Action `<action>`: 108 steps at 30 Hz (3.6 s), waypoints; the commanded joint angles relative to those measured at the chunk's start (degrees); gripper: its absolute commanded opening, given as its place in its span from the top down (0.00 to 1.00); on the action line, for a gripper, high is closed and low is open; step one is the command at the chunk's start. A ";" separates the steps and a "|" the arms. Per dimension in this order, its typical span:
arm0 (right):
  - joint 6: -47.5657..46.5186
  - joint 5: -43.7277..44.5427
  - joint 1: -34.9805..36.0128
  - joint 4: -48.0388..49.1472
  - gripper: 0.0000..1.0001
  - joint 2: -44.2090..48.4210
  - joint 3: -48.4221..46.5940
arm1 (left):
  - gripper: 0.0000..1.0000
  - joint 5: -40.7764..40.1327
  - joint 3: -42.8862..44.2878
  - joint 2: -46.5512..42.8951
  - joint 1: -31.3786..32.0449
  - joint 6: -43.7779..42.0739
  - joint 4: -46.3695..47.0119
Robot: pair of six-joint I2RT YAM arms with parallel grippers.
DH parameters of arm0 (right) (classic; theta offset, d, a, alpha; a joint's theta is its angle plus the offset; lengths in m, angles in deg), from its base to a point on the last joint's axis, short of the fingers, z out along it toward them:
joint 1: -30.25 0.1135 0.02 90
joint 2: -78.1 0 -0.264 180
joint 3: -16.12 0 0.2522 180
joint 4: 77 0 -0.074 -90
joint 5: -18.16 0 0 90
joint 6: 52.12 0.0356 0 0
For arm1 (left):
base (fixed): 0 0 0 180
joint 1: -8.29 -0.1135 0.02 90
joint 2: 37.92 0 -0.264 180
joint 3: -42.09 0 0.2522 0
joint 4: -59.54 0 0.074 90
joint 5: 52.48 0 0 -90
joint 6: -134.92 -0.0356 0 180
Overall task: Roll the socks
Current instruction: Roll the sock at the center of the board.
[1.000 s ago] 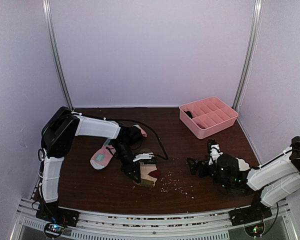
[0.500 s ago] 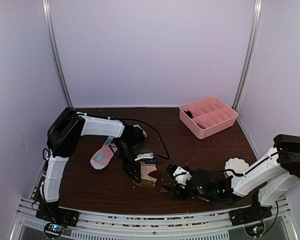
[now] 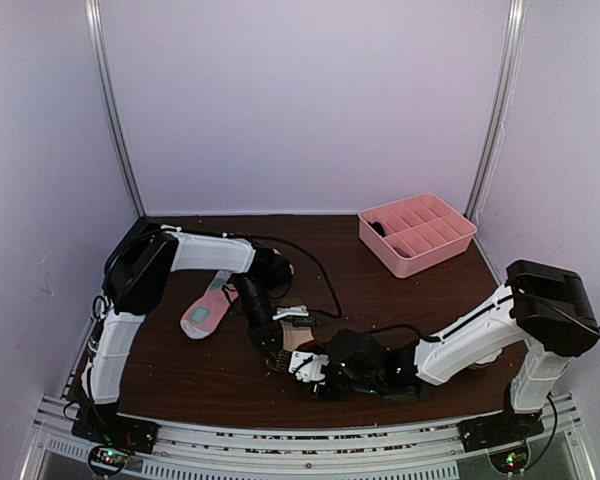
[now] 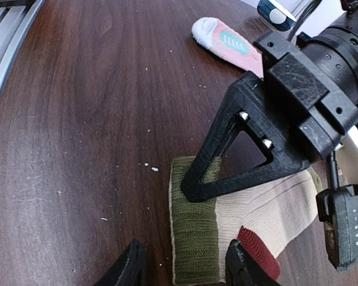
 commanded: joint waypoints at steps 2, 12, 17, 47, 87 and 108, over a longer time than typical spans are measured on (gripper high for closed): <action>-2.78 -7.64 -2.56 -7.01 0.54 -2.18 -3.88 | 1.00 -3.15 0.86 3.86 0.20 -0.80 -1.40; -2.76 -10.56 -5.59 -13.05 0.66 -5.39 -7.71 | 1.00 -1.74 1.41 4.23 0.20 -2.32 -2.97; -2.29 -12.11 -7.45 -14.91 0.77 -5.34 -7.93 | 0.92 -0.40 1.27 4.24 0.12 -5.69 -4.68; -0.73 -19.36 -6.91 -17.03 0.59 -2.39 -12.26 | 0.94 -4.54 2.24 5.12 -0.94 -2.81 -2.70; 6.42 -25.92 -10.67 -18.16 0.96 -11.52 -6.82 | 0.04 -6.64 0.67 -5.67 -3.93 -0.21 5.20; 26.99 -38.11 -15.80 -13.88 1.00 -16.46 -5.67 | 0.36 -26.97 -34.61 -43.09 1.85 -9.94 32.84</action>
